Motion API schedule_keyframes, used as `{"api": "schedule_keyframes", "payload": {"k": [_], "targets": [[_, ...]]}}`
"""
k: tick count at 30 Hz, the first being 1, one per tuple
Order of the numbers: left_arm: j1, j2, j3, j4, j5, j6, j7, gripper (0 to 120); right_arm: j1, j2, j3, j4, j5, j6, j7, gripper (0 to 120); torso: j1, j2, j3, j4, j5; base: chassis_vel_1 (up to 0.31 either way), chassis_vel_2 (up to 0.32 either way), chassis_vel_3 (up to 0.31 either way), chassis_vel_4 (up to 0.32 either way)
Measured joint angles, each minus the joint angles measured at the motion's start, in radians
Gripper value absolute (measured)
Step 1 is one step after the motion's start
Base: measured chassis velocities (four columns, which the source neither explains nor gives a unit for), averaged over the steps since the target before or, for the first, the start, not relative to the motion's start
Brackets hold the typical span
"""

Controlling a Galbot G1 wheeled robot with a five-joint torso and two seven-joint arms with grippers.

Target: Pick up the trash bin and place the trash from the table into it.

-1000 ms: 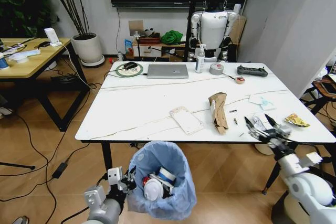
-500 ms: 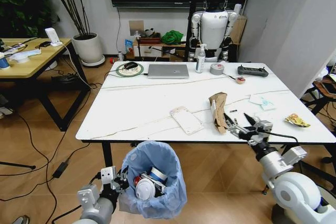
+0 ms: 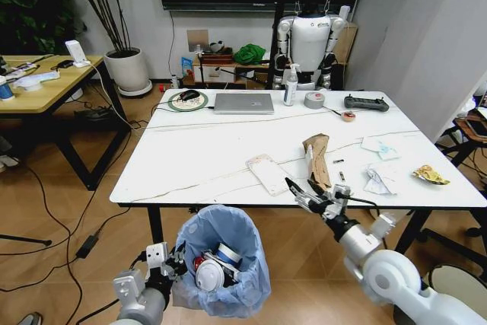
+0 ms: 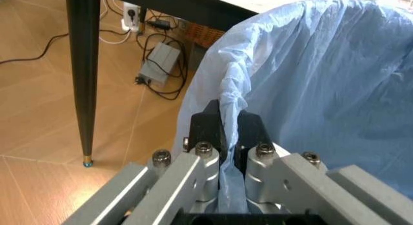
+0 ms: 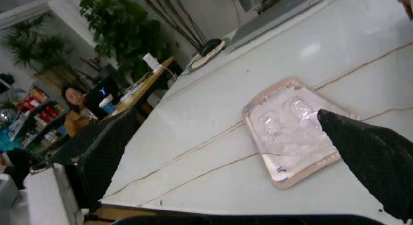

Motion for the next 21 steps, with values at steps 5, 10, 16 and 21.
{"api": "schedule_keyframes", "payload": {"k": [5, 10, 16, 21], "targets": [[-0.002, -0.006, -0.001, 0.0, 0.002, 0.0, 0.0, 0, 0.076, 0.049, -0.061, -0.008, 0.074, -0.024, 0.148, 100, 0.0, 0.0, 0.0, 0.0002, 0.0, 0.0, 0.0, 0.0, 0.0], [-0.005, -0.009, -0.001, -0.001, 0.004, 0.0, 0.0, 0, 0.093, 0.088, -0.082, -0.028, 0.086, -0.029, 0.231, 100, 0.0, 0.0, 0.0, 0.0, -0.0001, 0.0, 0.0, 0.0, 0.0], [-0.007, -0.012, -0.001, -0.001, 0.006, 0.001, 0.0, 0, 0.108, 0.127, -0.089, -0.046, 0.093, -0.034, 0.303, 100, 0.0, 0.0, 0.0, -0.0001, 0.0001, 0.0, 0.0, 0.0, 0.0], [-0.005, -0.013, -0.001, -0.001, 0.008, 0.001, 0.0, 0, 0.14, 0.149, -0.104, -0.055, 0.107, -0.035, 0.348, 100, 0.0, 0.0, 0.0, 0.0, 0.0, 0.0, 0.0, 0.0, 0.0]]}}
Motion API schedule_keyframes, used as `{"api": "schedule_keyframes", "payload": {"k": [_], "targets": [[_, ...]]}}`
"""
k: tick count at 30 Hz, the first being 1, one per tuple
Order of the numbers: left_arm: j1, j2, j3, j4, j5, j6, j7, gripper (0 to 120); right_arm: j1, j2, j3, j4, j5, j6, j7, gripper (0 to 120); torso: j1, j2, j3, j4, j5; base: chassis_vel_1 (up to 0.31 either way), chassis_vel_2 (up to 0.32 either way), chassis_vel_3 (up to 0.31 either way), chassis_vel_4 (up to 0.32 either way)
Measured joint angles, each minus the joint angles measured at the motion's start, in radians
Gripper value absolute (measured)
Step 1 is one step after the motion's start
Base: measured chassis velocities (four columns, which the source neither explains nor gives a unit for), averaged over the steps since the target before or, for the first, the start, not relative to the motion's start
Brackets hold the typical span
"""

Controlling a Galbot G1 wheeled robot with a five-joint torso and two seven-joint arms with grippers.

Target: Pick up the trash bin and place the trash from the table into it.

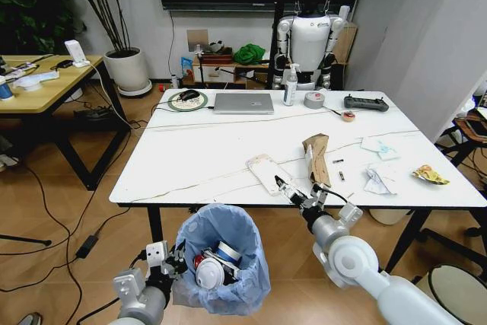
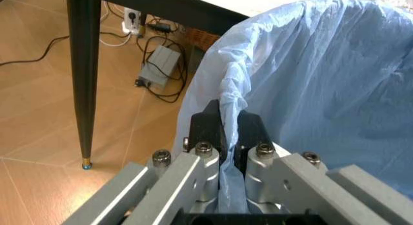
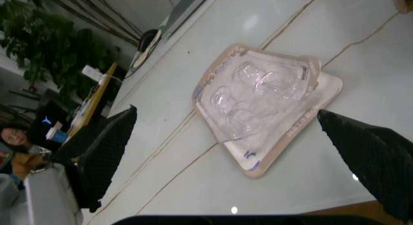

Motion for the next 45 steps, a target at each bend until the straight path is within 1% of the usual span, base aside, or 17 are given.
{"api": "schedule_keyframes", "payload": {"k": [5, 13, 36, 45], "targets": [[-0.003, 0.0, -0.002, 0.0, 0.0, 0.0, 0.0, 0, 0.027, 0.019, -0.034, -0.006, 0.008, -0.009, 0.039, 100, 0.0, 0.0, 0.0, 0.0, 0.0, 0.0, 0.0, 0.0, 0.0], [-0.009, -0.002, -0.002, 0.0, -0.001, 0.0, 0.0, 0, 0.05, 0.047, -0.076, -0.02, 0.007, -0.021, 0.058, 100, 0.0, 0.0, 0.0, -0.0001, 0.0, 0.0, 0.0, 0.0, 0.0], [-0.01, -0.014, 0.0, 0.005, 0.002, 0.0, 0.0, 0, 0.128, 0.089, -0.111, -0.091, 0.002, -0.025, 0.056, 100, 0.0, 0.0, 0.0, -0.0001, 0.0, 0.0, 0.0, 0.0, 0.0], [-0.009, -0.012, -0.005, 0.005, 0.001, -0.001, 0.0, 0, 0.162, 0.119, -0.125, -0.127, 0.002, -0.026, 0.049, 100, 0.0, 0.0, 0.0, 0.0, 0.0, 0.0, 0.0, 0.0, 0.0]]}}
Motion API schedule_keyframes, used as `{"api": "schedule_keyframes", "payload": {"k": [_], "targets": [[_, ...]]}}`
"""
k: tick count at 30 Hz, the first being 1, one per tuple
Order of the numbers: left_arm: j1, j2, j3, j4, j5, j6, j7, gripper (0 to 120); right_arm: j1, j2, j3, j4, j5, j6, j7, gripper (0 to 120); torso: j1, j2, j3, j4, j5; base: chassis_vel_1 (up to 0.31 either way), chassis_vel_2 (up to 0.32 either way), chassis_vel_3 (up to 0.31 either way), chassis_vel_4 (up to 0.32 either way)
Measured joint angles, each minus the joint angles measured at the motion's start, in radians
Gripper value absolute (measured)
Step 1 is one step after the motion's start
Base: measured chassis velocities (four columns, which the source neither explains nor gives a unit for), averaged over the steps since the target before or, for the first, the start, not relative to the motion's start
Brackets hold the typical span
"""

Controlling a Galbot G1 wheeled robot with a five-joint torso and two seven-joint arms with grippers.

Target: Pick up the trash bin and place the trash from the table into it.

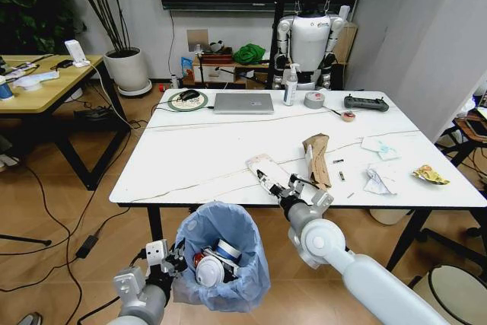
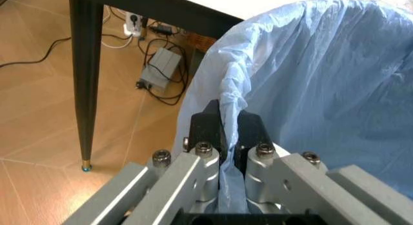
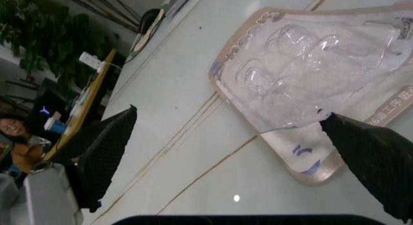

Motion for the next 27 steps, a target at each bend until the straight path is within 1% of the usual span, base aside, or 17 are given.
{"api": "schedule_keyframes", "payload": {"k": [11, 27], "targets": [[0.001, 0.003, -0.001, -0.001, -0.003, -0.001, 0.0, 0, 0.012, 0.028, -0.004, -0.037, -0.002, 0.0, -0.007, 100, 0.0, 0.0, 0.0, 0.0, 0.0, 0.0, 0.0, 0.0, 0.0], [0.001, 0.003, 0.0, -0.004, -0.004, -0.001, 0.0, 0, 0.017, 0.034, 0.002, -0.055, -0.007, -0.001, -0.016, 100, 0.0, 0.0, 0.0, -0.0001, 0.0, 0.0, 0.0, 0.0, 0.0]]}}
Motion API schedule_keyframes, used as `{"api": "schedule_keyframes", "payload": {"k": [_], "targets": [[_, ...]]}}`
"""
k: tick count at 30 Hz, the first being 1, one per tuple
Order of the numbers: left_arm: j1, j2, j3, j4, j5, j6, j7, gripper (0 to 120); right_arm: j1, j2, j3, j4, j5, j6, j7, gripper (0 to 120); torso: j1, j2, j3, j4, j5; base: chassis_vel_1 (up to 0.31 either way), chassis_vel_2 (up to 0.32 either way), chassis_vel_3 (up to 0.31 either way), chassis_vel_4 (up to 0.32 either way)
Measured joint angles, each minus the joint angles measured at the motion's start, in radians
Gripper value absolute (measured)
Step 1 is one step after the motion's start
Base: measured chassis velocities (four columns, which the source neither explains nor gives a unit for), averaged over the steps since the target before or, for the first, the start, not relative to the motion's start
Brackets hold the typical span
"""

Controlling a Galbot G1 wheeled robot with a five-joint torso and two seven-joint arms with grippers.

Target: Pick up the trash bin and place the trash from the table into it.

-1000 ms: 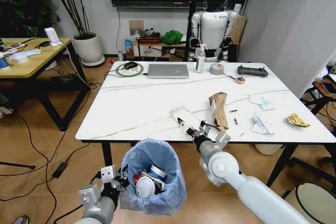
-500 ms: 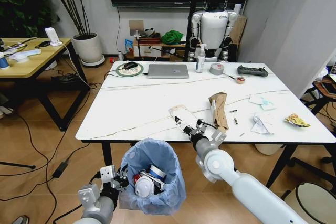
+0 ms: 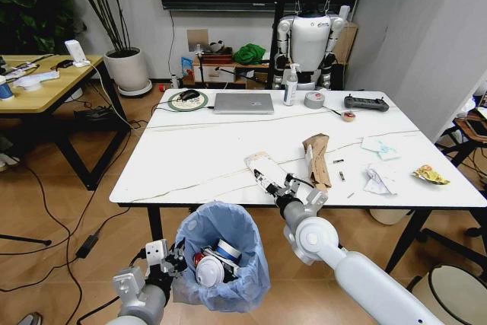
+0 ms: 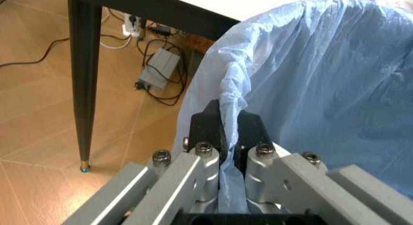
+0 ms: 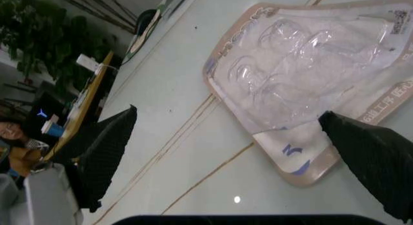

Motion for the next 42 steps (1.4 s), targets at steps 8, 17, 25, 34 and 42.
{"api": "schedule_keyframes", "payload": {"k": [8, 17, 25, 34, 42], "targets": [[0.001, -0.003, 0.0, 0.0, 0.0, 0.0, 0.0, 0, 0.026, 0.023, -0.004, -0.022, 0.005, 0.0, -0.001, 100, 0.0, 0.0, 0.0, 0.0001, 0.0, 0.0, 0.0, 0.0, 0.0], [-0.004, -0.004, 0.001, 0.0, 0.0, 0.0, 0.001, 0, 0.028, 0.02, -0.005, -0.04, 0.008, 0.0, -0.003, 73, 0.0, 0.0, 0.0, 0.0, 0.0, 0.0, 0.0, 0.0, 0.0], [-0.01, -0.004, 0.002, 0.004, -0.001, 0.0, 0.001, 0, 0.026, 0.017, -0.005, -0.043, 0.008, 0.001, -0.006, 47, 0.0, 0.0, 0.0, 0.0, 0.0001, 0.0, 0.0, 0.0, 0.0], [-0.013, -0.004, 0.003, 0.008, -0.002, -0.001, 0.001, 0, 0.031, 0.022, -0.008, -0.047, 0.009, 0.003, -0.007, 12, 0.0, 0.0, 0.0, 0.0, 0.0001, 0.0, 0.0, 0.0, 0.0], [-0.012, -0.004, 0.003, 0.01, -0.002, -0.002, 0.002, 0, 0.028, 0.026, -0.012, -0.051, 0.006, 0.005, -0.012, 0, 0.0, 0.0, 0.0, 0.0001, 0.0001, 0.0, 0.0, 0.0, 0.0]]}}
